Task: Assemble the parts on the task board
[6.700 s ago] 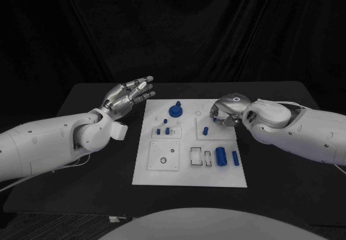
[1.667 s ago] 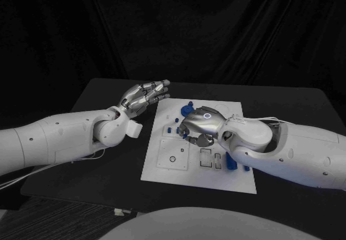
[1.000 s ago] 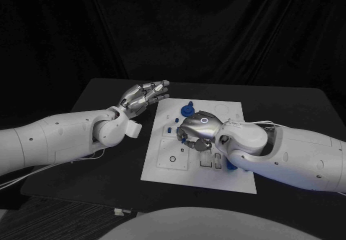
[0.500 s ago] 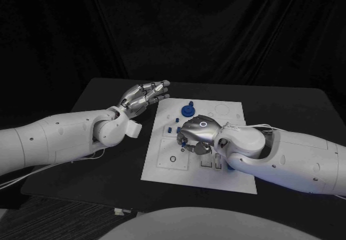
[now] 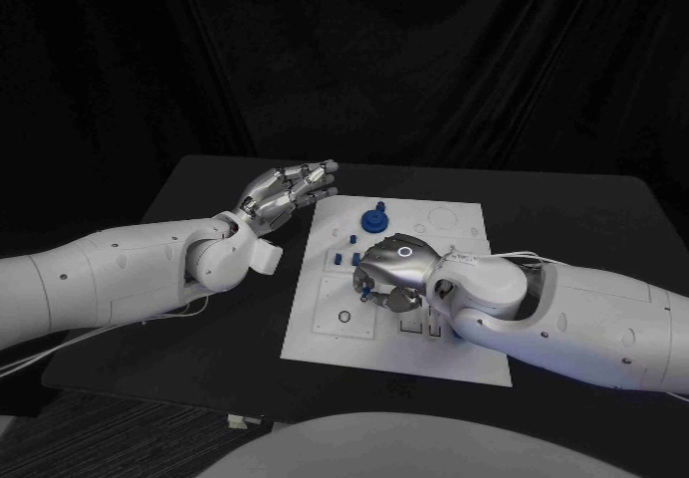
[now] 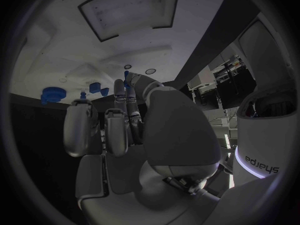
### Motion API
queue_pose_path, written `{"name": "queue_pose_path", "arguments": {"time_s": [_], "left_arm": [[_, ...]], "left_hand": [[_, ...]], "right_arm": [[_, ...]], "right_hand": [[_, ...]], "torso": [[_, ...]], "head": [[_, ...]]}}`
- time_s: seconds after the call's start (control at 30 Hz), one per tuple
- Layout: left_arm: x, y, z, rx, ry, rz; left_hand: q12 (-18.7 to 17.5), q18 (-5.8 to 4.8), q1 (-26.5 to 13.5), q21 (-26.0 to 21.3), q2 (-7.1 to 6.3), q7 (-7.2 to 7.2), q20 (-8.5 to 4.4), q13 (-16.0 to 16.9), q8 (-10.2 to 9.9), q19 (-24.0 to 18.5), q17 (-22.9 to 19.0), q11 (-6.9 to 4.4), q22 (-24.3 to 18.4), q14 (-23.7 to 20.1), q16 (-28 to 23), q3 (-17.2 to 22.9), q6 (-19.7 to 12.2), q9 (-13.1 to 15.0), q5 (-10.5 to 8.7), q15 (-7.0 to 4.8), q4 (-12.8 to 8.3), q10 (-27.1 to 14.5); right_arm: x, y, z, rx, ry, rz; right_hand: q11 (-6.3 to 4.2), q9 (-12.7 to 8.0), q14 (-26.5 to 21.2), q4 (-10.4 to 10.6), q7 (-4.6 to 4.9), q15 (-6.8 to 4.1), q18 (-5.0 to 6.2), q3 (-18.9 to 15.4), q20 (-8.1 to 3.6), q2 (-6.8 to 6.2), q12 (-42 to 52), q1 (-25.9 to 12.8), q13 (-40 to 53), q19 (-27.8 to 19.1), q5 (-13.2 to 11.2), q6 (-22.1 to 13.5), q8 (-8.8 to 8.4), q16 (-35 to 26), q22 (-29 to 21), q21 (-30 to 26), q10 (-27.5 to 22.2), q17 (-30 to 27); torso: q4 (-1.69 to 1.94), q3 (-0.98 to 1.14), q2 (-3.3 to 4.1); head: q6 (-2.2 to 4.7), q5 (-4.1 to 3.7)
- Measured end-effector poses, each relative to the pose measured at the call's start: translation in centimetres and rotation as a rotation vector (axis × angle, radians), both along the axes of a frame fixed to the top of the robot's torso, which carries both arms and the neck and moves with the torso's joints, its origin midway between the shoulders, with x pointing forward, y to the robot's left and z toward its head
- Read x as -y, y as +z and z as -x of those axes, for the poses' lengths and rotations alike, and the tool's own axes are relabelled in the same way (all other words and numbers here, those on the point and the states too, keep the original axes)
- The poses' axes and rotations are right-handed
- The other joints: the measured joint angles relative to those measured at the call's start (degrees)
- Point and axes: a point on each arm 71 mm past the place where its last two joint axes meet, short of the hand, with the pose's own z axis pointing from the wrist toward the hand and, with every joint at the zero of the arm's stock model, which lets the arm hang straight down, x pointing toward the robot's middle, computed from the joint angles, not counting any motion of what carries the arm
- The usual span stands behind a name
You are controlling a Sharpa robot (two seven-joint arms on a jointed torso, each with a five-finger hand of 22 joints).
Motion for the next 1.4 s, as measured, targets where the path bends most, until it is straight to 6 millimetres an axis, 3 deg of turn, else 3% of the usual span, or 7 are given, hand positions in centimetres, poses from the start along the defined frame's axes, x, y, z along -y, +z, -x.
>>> {"name": "queue_pose_path", "arguments": {"time_s": [1.4], "left_arm": [[0.0, -0.5, 0.1, -0.011, -0.008, 0.004]], "left_hand": [[0.0, 0.00, 0.2, -0.2, 0.22, 0.21, 0.21, 0.0, 0.0, -0.2, 0.0, 0.00, -0.2, 0.0, 0.2, 0.0, 0.2, 0.0, 0.21, 0.00, 0.0, 0.0]], "right_arm": [[-0.2, -1.3, 0.2, -0.025, -0.005, 0.013]], "right_hand": [[0.11, -0.2, 0.1, -0.2, 0.25, 0.22, 0.00, -0.2, 0.21, -0.07, -0.3, 0.0, 0.1, -0.2, 0.2, 0.0, -0.67, -0.2, 0.0, -0.5, 0.1, 0.0]], "torso": [[-0.01, -0.01, -0.01]], "head": [[0.00, 0.17]]}}
